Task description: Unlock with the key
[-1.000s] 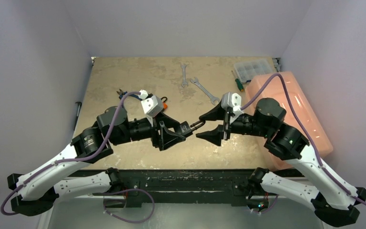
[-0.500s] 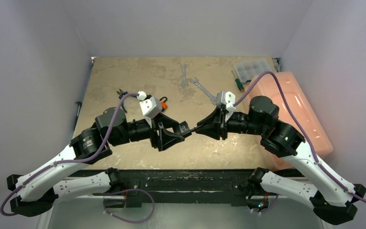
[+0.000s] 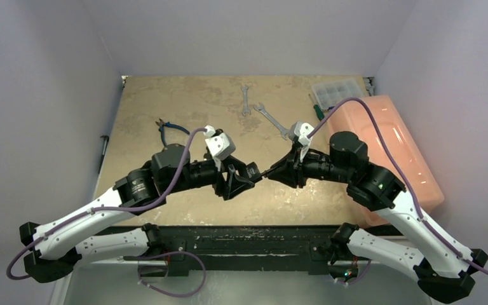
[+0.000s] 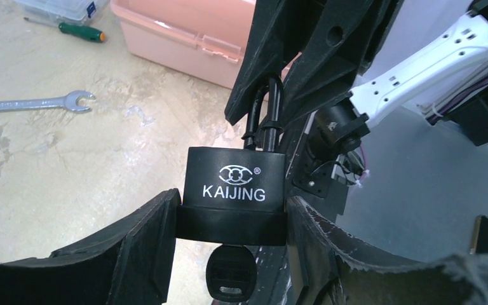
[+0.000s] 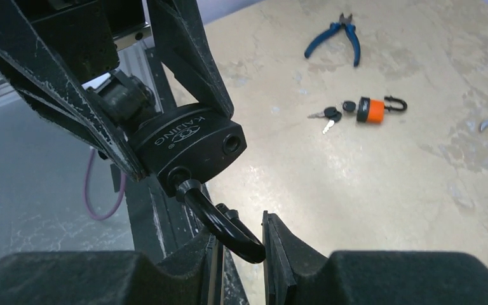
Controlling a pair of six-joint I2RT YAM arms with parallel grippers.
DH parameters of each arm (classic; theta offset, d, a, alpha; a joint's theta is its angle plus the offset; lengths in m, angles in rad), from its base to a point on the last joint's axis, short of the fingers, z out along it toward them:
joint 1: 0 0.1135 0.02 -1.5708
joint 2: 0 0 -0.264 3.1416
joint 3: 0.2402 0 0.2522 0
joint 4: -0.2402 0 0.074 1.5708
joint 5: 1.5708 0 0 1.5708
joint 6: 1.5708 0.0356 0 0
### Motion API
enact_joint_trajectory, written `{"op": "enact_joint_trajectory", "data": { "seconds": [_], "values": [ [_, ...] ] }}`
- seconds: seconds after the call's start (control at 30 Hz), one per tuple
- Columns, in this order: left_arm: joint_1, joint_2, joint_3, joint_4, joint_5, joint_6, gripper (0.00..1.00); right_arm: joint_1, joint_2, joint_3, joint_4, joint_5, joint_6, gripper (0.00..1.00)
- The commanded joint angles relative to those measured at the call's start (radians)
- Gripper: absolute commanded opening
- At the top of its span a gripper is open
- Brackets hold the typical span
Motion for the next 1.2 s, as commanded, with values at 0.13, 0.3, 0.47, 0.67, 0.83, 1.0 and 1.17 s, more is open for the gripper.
{"op": "enact_joint_trajectory", "data": {
  "seconds": [0.13,0.3,0.47,0.67,0.83,1.0,1.17],
  "values": [
    [0.02,0.084,-0.046,0.208,-0.3,-0.022,0.0,0.027,-0.029,-0.01,0.131,-0.082,0.075,0.32],
    [0.02,0.09,-0.078,0.224,-0.336,-0.026,0.0,0.027,-0.032,-0.021,0.132,-0.095,0.085,0.44],
    [0.02,0.095,-0.1,0.235,-0.353,-0.027,0.0,0.027,-0.036,-0.041,0.135,-0.096,0.108,0.49],
    [0.02,0.101,-0.122,0.246,-0.362,-0.031,0.0,0.027,-0.01,-0.039,0.115,-0.034,0.124,0.55],
    [0.02,0.127,-0.148,0.262,-0.38,-0.036,0.0,0.027,0.002,-0.037,0.117,0.004,0.137,0.58],
    [0.02,0.168,-0.185,0.298,-0.414,-0.058,0.0,0.027,0.01,-0.036,0.111,0.074,0.157,0.59],
    [0.021,0.239,-0.21,0.334,-0.475,-0.091,0.0,0.027,-0.008,-0.049,0.12,0.2,0.197,0.62]
  ]
}}
